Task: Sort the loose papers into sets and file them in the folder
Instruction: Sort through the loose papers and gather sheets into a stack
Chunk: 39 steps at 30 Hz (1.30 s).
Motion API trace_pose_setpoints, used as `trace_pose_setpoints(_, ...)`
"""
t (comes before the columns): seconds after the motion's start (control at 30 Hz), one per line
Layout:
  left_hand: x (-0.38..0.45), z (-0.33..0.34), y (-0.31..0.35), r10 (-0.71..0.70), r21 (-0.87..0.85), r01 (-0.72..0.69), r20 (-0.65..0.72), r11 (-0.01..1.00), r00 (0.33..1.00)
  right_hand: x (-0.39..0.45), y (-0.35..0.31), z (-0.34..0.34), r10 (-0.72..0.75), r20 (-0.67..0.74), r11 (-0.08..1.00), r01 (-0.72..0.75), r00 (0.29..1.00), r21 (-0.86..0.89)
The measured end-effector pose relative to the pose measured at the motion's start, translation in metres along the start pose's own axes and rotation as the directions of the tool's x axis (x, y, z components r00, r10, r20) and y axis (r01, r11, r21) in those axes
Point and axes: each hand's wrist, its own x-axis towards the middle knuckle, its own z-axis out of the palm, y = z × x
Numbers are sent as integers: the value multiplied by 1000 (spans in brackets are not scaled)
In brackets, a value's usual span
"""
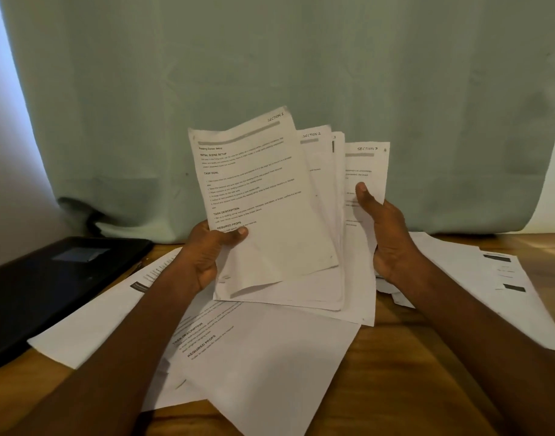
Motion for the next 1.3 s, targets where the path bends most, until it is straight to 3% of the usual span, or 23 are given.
trace_pose_setpoints(0.13, -1, 1, 0, -2, 28, 1, 26, 1000, 1000, -3, 7, 0, 32, 96, 994, -21, 995, -110)
trace_pose_setpoints(0.27, -7, 4, 4, -113, 102, 86, 295, 991, 949, -5, 16, -3, 79, 129, 985, -58, 988, -162)
trace_pose_setpoints(0.33, -10, 10, 3, -125, 151, 77, 340, 985, 932, -6, 17, -3, 86, 133, 983, -63, 987, -171)
trace_pose_setpoints(0.43, -8, 15, 3, -76, 148, 28, 331, 989, 941, -8, 14, 1, 60, 123, 992, -46, 991, -119)
trace_pose_setpoints(0.57, -7, 20, 6, -26, 18, 22, 287, 1000, 958, -8, 3, 5, -78, 79, 987, 89, 994, -134)
trace_pose_setpoints(0.67, -7, 29, 8, 70, 59, -86, 228, 995, 971, -7, -6, 11, -82, 120, 988, 96, 989, -124)
trace_pose_setpoints(0.8, -15, 43, 20, 155, 38, -165, 194, 986, 969, -15, -25, 12, -101, 204, 956, 152, 974, -250)
trace_pose_setpoints(1.0, -41, 70, 52, 217, -90, -203, 182, 975, 959, -33, -89, 1, -136, 205, 910, 204, 969, -362)
trace_pose_setpoints(1.13, -68, 104, 73, 300, -160, -283, 97, 946, 949, -69, -121, -9, -167, 191, 898, 229, 967, -375)
trace_pose_setpoints(1.3, -108, 142, 86, 388, -76, -383, 56, 921, 920, -102, -139, -27, -301, 112, 860, 320, 947, -398)
